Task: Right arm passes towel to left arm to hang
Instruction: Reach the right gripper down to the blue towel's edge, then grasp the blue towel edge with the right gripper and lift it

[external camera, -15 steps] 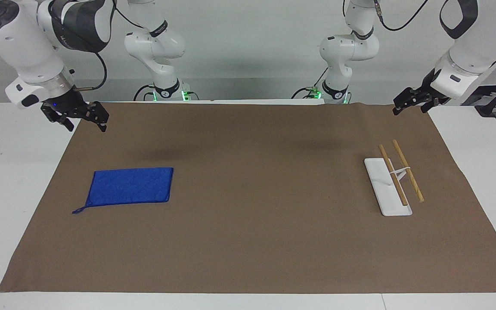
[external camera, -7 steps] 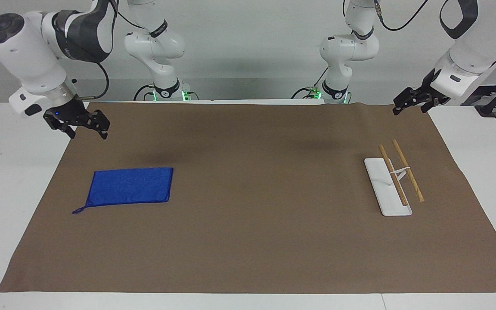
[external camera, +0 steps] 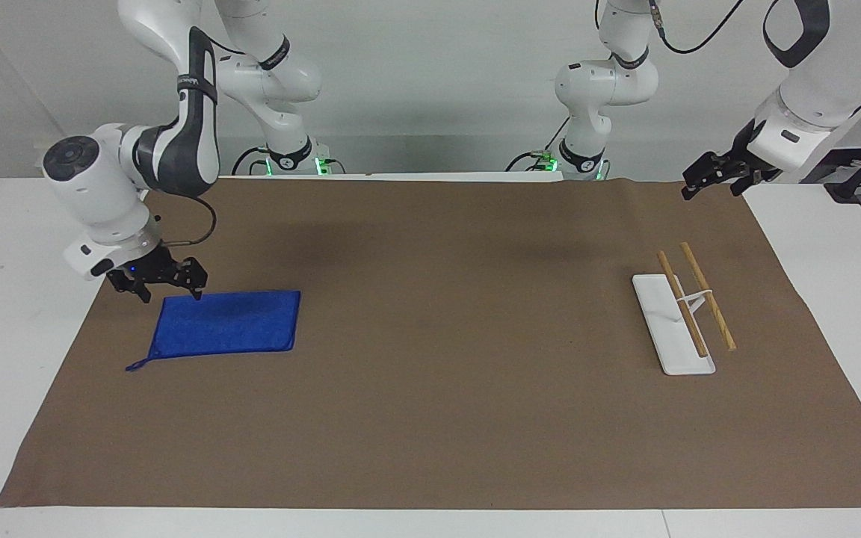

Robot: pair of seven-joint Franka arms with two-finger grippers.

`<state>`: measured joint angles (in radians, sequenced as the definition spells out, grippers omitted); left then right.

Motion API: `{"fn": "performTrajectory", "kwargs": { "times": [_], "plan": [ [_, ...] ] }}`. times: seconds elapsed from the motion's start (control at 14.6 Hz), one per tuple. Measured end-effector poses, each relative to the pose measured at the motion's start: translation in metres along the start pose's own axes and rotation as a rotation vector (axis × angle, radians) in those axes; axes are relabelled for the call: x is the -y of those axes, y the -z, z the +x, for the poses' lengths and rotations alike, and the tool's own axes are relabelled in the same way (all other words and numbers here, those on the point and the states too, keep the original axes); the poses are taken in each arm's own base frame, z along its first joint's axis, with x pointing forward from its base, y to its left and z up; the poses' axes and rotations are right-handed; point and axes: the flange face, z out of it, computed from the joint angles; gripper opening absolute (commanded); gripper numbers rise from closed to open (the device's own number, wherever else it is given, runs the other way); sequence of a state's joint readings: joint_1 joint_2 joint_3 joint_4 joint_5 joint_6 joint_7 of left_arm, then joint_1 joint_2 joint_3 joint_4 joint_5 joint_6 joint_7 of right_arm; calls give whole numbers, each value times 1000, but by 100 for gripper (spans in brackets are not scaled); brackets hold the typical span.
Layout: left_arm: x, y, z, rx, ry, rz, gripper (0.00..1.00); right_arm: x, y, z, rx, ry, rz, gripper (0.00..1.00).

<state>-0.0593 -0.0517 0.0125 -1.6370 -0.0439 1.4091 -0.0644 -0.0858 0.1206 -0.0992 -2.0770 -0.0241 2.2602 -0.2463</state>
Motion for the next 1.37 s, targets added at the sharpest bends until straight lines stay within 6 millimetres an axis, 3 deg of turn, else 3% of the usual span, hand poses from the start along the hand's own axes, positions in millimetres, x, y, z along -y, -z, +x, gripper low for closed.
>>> {"fn": "performTrajectory", "kwargs": {
  "times": [0.21, 0.48, 0.75, 1.37],
  "plan": [
    [0, 0, 0, 0, 0, 0, 100, 1, -33, -10, 5, 6, 3, 100],
    [0, 0, 0, 0, 0, 0, 100, 0, -57, -19, 45, 42, 35, 100],
    [0, 0, 0, 0, 0, 0, 100, -6, -76, -17, 3, 83, 22, 95],
    [0, 0, 0, 0, 0, 0, 100, -4, -94, -20, 9, 90, 22, 87]
  ]
}}
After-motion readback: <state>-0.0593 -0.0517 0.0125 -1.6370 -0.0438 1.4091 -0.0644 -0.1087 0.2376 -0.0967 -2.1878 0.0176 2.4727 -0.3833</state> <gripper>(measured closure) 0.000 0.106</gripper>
